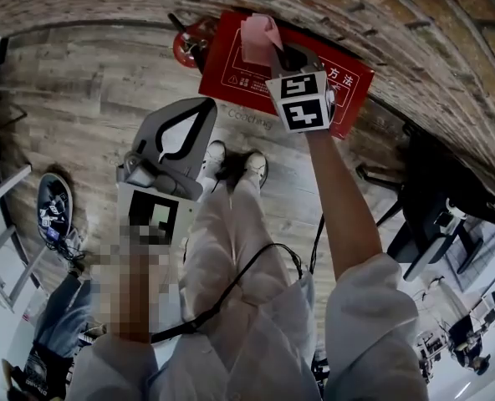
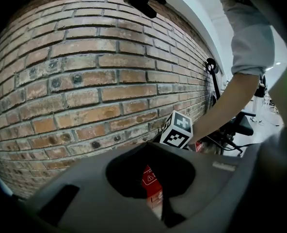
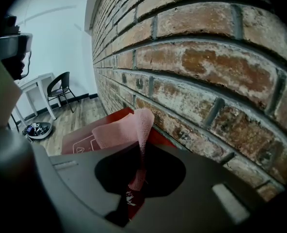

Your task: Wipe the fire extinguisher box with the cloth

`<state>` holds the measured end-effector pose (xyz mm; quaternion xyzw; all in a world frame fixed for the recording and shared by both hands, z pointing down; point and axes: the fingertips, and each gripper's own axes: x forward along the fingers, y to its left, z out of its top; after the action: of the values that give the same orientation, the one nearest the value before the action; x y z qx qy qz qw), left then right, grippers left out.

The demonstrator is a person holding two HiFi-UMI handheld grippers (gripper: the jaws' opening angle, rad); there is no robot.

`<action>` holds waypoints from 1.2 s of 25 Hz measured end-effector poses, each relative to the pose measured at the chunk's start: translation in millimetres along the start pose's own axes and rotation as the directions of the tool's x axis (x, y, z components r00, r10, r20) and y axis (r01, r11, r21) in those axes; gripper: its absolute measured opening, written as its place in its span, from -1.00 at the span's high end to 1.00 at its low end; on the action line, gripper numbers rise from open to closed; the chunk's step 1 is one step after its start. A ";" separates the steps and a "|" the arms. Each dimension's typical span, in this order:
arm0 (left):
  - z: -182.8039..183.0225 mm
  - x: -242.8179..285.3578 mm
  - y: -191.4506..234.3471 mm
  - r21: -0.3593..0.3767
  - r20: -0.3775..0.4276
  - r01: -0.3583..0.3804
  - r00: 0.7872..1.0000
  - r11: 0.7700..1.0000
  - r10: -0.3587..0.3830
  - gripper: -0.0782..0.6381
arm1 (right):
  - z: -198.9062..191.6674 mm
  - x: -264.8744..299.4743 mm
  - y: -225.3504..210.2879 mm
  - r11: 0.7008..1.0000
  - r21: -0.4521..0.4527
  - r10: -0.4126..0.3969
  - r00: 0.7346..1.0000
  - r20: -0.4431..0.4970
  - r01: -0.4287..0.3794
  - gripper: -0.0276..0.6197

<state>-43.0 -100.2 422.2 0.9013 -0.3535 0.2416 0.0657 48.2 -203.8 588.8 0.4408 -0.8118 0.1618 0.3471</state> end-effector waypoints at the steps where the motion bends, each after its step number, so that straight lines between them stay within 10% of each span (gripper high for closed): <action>1: 0.5 1.2 -1.6 0.002 0.000 0.002 1.000 1.000 -0.002 0.79 | -2.1 -1.7 -2.6 1.000 0.001 -0.004 1.000 -0.001 0.004 0.85; 30: 22.0 41.5 -45.3 0.048 -0.002 0.090 0.996 0.995 -0.090 0.79 | -70.8 -62.5 -87.9 0.986 0.075 -0.148 0.988 -0.053 0.151 0.85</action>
<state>22.2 -98.2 425.4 0.9176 -0.3066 0.2468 0.0548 173.9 -175.0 590.9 0.5099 -0.7609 0.1777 0.3597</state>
